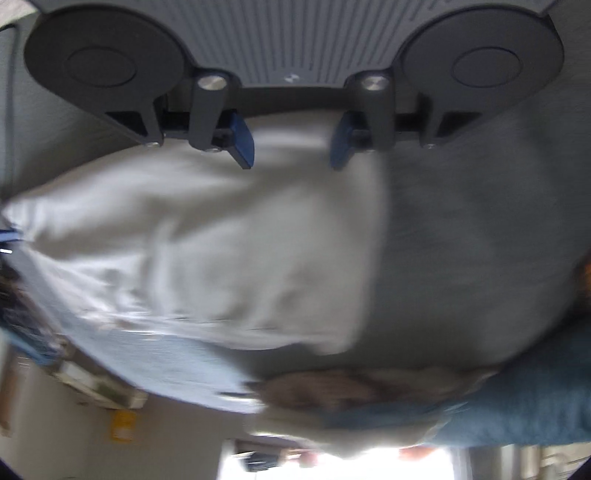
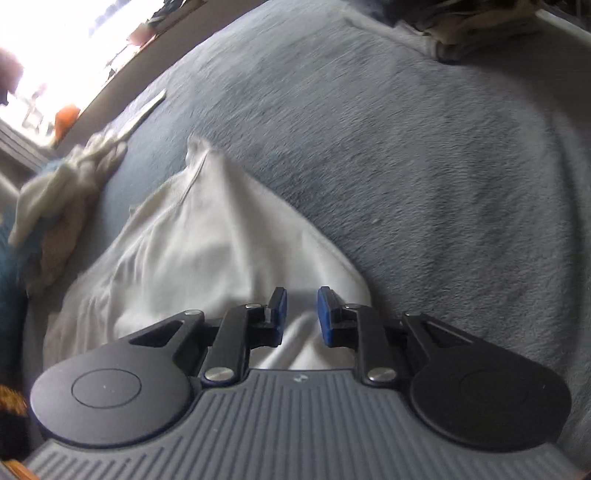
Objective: Fold clothes
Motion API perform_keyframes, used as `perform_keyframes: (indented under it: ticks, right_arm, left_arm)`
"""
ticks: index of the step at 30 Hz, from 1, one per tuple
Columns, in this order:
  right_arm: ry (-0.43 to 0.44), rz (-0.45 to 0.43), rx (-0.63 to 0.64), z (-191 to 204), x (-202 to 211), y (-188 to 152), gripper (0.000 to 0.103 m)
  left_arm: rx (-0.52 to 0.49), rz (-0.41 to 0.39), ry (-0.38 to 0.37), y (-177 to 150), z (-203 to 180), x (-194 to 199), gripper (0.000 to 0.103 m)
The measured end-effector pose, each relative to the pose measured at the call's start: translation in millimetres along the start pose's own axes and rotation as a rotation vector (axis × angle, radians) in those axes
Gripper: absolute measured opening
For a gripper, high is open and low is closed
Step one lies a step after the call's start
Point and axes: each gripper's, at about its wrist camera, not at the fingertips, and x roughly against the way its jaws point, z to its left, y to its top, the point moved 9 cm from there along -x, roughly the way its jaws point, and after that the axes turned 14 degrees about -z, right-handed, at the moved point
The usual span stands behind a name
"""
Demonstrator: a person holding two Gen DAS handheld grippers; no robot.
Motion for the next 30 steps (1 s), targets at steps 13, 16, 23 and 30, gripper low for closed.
perform_keyframes:
  ticks: [13,16,23,30]
  right_arm:
    - [0.298,0.069,0.241,121.7,-16.6,-26.8,0.02]
    - [0.36,0.103,0.276,152.6,-33.9,-40.6,0.02]
    - [0.256,0.057,0.268,105.8,-64.0,-12.9,0.013]
    - [0.169,-0.044,0.233,60.1,-58.9,49.0,0.019]
  left_arm:
    - [0.002,-0.027,-0.005,28.9,-9.0,-41.7,0.051]
    - [-0.025,-0.026,-0.051,36.2,-31.0,-75.5,0.051]
    - [0.02,-0.055,-0.104,50.0,-23.3,-120.9,0.046]
    - [-0.009,-0.099,-0.032,81.2,17.8,-116.3,0.052]
